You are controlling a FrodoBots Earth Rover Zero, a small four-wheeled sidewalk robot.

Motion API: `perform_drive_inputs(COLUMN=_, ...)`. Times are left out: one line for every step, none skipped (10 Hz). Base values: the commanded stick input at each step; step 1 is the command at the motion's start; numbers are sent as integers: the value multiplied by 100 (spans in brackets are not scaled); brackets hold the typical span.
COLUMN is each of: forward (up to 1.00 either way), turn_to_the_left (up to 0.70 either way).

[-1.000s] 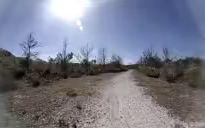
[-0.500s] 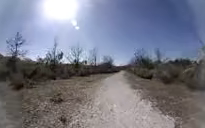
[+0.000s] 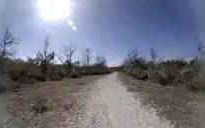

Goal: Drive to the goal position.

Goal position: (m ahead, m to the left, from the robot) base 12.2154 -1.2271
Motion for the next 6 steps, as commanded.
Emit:
perform_drive_inputs(forward=66, turn_to_the_left=15)
perform_drive_inputs(forward=66, turn_to_the_left=9)
perform_drive_inputs(forward=66, turn_to_the_left=5)
perform_drive_inputs(forward=66, turn_to_the_left=5)
perform_drive_inputs(forward=66, turn_to_the_left=5)
perform_drive_inputs(forward=66, turn_to_the_left=5)
